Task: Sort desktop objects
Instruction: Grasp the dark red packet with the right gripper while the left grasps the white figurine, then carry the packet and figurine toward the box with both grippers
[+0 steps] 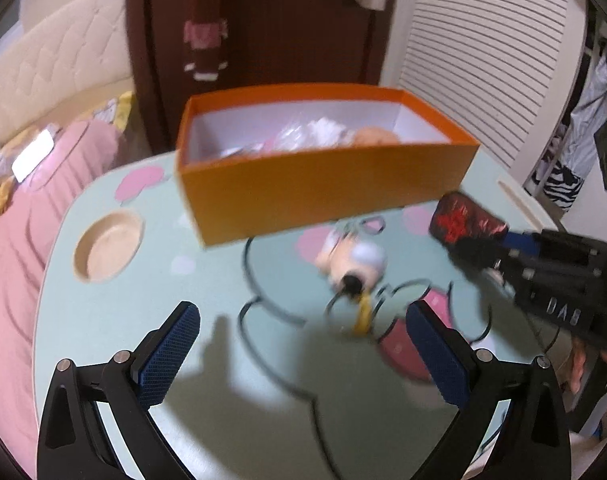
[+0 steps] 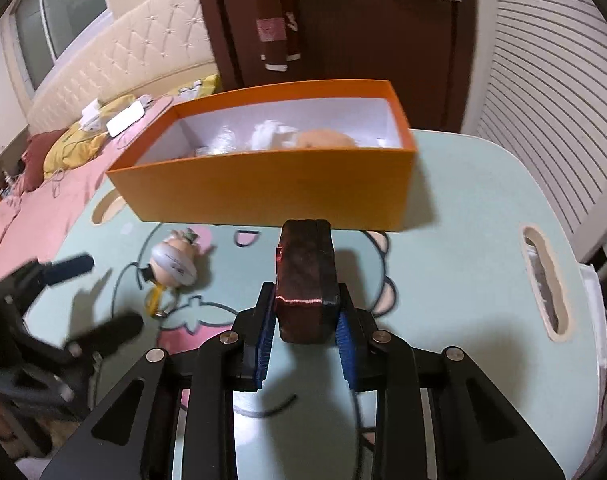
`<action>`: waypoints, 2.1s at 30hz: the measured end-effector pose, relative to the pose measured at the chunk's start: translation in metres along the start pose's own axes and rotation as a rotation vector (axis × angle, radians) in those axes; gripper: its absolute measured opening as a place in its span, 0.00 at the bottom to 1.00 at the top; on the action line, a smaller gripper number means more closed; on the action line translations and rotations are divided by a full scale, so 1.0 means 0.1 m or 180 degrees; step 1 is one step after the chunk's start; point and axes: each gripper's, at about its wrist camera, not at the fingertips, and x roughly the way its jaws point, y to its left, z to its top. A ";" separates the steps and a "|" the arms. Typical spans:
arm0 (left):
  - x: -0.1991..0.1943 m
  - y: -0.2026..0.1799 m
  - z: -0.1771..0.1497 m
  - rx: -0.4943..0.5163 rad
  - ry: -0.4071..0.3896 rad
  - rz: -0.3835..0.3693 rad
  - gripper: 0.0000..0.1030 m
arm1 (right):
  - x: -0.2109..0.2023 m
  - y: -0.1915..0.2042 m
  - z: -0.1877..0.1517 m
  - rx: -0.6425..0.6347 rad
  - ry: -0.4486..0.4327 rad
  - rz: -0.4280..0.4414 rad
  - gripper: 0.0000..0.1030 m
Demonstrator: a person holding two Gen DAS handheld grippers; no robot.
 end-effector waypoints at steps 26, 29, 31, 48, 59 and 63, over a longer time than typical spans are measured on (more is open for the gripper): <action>0.14 0.00 0.11 0.0115 0.0032 -0.0152 0.40 | 0.05 -0.02 -0.04 -0.0082 -0.0089 -0.0194 0.29; 0.02 0.05 0.16 0.0037 -0.0043 -0.0180 0.40 | -0.02 0.02 -0.03 -0.0115 -0.0146 -0.0163 0.29; -0.06 0.09 0.21 -0.0002 -0.0106 -0.0186 0.40 | -0.08 0.06 -0.02 -0.0155 -0.0202 -0.0149 0.29; -0.13 0.30 0.87 -0.0051 -0.0359 -0.0271 0.40 | -0.34 0.20 0.58 -0.0241 -0.0522 -0.0006 0.29; 0.16 0.41 1.27 -0.0121 -0.0383 -0.0324 0.40 | 0.01 0.20 1.08 -0.0194 -0.0503 0.0005 0.29; 0.30 0.45 1.27 -0.0171 -0.0304 -0.0329 0.40 | 0.16 0.20 1.12 -0.0183 -0.0417 0.0026 0.29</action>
